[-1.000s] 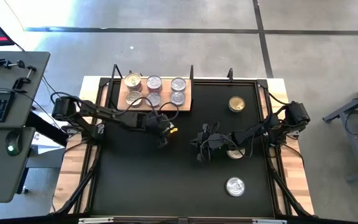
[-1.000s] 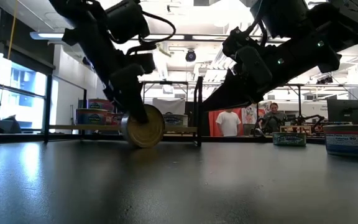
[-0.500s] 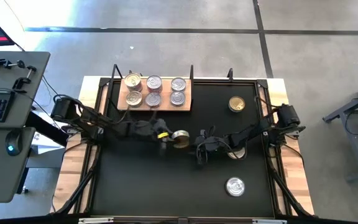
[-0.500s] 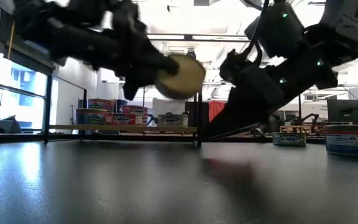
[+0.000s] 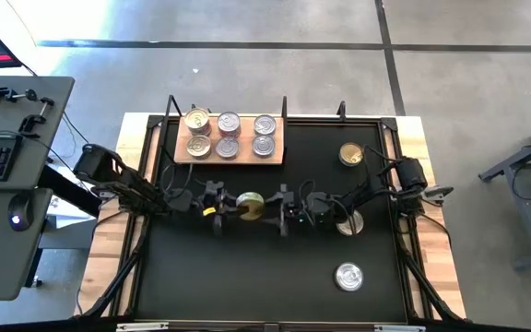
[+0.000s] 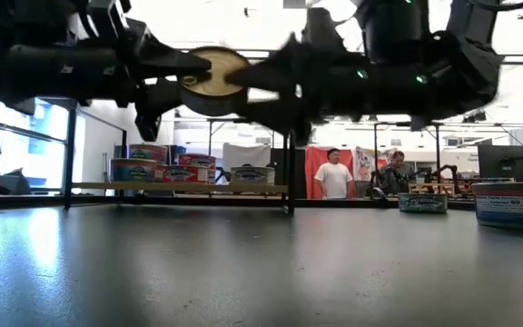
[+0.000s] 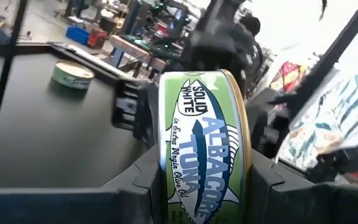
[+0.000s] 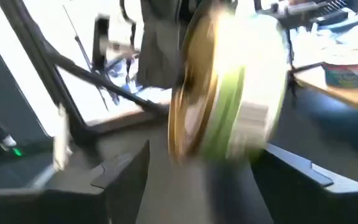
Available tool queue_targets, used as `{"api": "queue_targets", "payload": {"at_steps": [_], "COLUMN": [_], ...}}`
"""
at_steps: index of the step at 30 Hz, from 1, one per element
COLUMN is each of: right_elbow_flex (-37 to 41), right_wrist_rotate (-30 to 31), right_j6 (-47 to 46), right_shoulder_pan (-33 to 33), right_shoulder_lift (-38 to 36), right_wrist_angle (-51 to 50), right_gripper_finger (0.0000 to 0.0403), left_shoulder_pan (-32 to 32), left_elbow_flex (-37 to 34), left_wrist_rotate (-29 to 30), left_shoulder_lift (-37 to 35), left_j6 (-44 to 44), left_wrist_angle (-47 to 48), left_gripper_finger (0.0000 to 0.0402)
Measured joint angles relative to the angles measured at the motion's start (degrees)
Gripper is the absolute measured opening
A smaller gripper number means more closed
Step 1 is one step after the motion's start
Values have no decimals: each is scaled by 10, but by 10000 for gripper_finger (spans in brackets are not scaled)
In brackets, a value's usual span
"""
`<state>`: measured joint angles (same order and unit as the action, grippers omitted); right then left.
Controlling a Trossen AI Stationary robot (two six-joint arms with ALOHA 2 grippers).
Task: Stack canned seafood by type on shelf
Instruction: Stack the green tuna can on top of the green tuna can on the shelf
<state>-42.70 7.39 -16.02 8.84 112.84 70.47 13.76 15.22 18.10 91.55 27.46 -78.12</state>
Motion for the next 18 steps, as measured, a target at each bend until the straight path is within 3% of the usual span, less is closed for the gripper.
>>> {"api": "queue_targets", "payload": {"at_steps": [5,9,11,16,18], "right_elbow_flex": [-36,-44,-45,-46,-47], "right_wrist_rotate": [-72,-81,-90,-152,-186], "right_j6": [-12,-39,-47,-99,-106], "right_shoulder_pan": [-16,-23,-27,-44,-57], "right_shoulder_lift": [0,0,-1,-2,-2], "right_wrist_angle": [-17,-37,-57,-104,-117], "right_gripper_finger": [224,153,116,116,116], "left_shoulder_pan": [14,27,35,56,73], "left_elbow_flex": [6,5,5,5,9], "left_wrist_rotate": [6,6,10,12,43], "left_shoulder_lift": [0,0,0,-3,-10], "left_j6": [-36,-67,-101,-273,-346], "left_wrist_angle": [1,5,11,54,87], "left_gripper_finger": [119,120,139,216,234]}}
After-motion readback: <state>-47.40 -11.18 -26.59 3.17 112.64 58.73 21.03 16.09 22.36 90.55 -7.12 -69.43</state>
